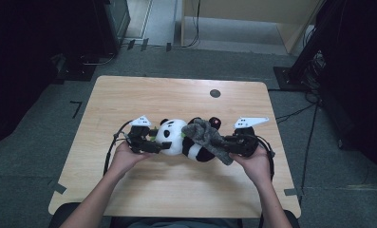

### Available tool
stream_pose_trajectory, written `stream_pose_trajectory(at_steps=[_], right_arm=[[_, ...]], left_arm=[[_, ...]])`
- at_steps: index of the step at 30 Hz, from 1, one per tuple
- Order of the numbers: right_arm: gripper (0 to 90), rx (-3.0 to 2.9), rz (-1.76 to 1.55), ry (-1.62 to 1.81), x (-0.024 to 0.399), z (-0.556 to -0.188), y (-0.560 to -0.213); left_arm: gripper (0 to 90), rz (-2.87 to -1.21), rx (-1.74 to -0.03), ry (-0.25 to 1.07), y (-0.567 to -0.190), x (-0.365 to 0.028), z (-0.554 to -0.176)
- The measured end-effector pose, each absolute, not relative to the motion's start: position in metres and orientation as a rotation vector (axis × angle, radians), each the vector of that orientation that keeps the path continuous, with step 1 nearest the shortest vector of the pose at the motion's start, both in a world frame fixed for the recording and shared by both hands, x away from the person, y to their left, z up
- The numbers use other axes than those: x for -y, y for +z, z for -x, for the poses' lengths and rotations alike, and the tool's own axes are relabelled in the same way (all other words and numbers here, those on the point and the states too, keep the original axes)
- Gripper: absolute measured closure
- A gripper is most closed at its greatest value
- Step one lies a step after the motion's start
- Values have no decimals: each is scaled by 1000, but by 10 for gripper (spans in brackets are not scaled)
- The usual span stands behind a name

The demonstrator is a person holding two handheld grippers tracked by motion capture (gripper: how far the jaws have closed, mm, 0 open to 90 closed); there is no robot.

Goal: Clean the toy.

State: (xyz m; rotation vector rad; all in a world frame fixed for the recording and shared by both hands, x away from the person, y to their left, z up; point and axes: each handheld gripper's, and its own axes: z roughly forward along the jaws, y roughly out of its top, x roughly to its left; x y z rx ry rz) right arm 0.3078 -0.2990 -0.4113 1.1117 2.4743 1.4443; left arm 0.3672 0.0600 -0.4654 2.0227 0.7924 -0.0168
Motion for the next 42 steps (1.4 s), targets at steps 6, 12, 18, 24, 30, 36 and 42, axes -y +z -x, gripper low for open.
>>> stream_pose_trajectory(at_steps=[6,12,18,24,30,36,42], right_arm=[[792,-2482,-1128,1415,298,-316,-415],[793,-2421,-1123,1442,293,-319,-397],[787,-2436,-1062,1480,251,-316,-379],[789,-2529,-982,1313,198,-306,-396],[783,-2516,-941,1125,172,-297,-428],[779,-2446,-902,1147,174,-287,-440],[760,-2412,-873,1188,179,-281,-451]], left_arm=[[163,-2038,-736,-63,-470,-58,-385],[319,-2058,-751,-41,-468,-60,-381],[364,-2061,-804,-32,-464,-54,-372],[369,-2039,-845,-51,-463,-54,-368],[368,-2017,-859,-51,-467,-55,-367],[346,-1991,-849,-59,-471,-57,-367],[255,-1996,-823,-36,-475,-57,-366]])
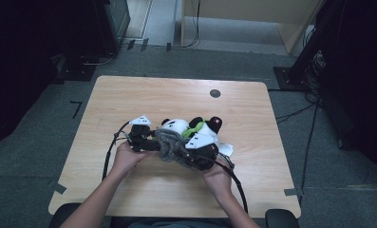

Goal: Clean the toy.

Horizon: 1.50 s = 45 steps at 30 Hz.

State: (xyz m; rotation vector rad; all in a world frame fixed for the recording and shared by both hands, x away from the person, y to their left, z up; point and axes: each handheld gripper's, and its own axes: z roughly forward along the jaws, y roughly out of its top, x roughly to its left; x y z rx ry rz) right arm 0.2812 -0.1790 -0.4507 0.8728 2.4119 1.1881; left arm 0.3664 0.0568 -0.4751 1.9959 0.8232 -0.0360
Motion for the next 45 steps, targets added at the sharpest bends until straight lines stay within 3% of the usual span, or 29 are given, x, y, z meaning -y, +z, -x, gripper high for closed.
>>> stream_pose_trajectory(at_steps=[12,45], right_arm=[[766,-2439,-810,1146,186,-268,-458],[774,-2522,-901,1048,253,-231,-455]], left_arm=[[181,-2014,-831,-15,-479,-55,-366],[178,-2001,-828,-9,-481,-56,-365]])
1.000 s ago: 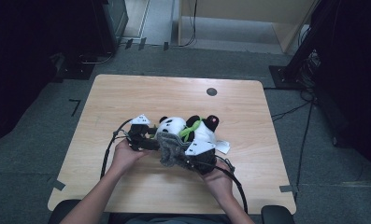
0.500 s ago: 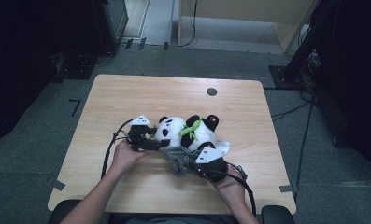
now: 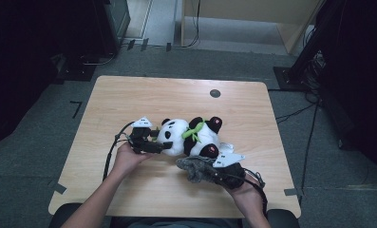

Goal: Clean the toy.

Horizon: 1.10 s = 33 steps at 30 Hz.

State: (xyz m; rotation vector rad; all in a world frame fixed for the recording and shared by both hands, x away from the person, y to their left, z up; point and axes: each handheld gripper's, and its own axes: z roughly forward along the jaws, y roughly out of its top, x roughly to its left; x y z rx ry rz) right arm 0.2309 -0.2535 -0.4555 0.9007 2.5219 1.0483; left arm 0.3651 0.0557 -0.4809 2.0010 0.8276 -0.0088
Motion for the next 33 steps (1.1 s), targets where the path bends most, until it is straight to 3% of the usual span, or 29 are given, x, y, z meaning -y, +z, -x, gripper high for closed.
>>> stream_pose_trajectory(at_steps=[8,15,24,33], right_arm=[[782,-2491,-841,1196,235,-227,-430],[782,-2452,-834,1228,208,-250,-413],[771,-2465,-830,1071,169,-277,-439],[774,-2438,-799,1064,170,-275,-457]], left_arm=[[173,-2000,-832,-12,-481,-55,-365],[173,-2005,-829,-11,-480,-55,-365],[173,-2007,-834,-15,-480,-55,-365],[173,-2015,-835,-15,-480,-55,-365]])
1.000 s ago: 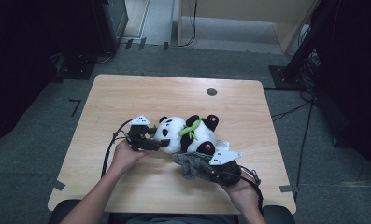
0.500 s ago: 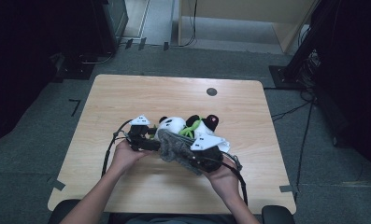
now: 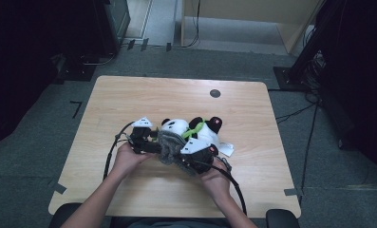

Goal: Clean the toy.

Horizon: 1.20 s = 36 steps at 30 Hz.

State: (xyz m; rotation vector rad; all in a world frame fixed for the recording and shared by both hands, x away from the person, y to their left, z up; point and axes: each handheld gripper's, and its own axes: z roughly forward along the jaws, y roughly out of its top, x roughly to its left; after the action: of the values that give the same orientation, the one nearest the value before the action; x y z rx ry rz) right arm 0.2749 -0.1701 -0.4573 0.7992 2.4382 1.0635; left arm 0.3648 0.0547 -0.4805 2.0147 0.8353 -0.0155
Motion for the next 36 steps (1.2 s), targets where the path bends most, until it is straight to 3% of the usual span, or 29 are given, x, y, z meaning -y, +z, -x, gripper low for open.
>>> stream_pose_trajectory(at_steps=[19,36], right_arm=[[773,-2501,-789,992,190,-258,-474],[771,-2524,-841,914,219,-241,-467]], left_arm=[[167,-2014,-831,-11,-481,-54,-365],[167,-2013,-832,-7,-481,-54,-365]])
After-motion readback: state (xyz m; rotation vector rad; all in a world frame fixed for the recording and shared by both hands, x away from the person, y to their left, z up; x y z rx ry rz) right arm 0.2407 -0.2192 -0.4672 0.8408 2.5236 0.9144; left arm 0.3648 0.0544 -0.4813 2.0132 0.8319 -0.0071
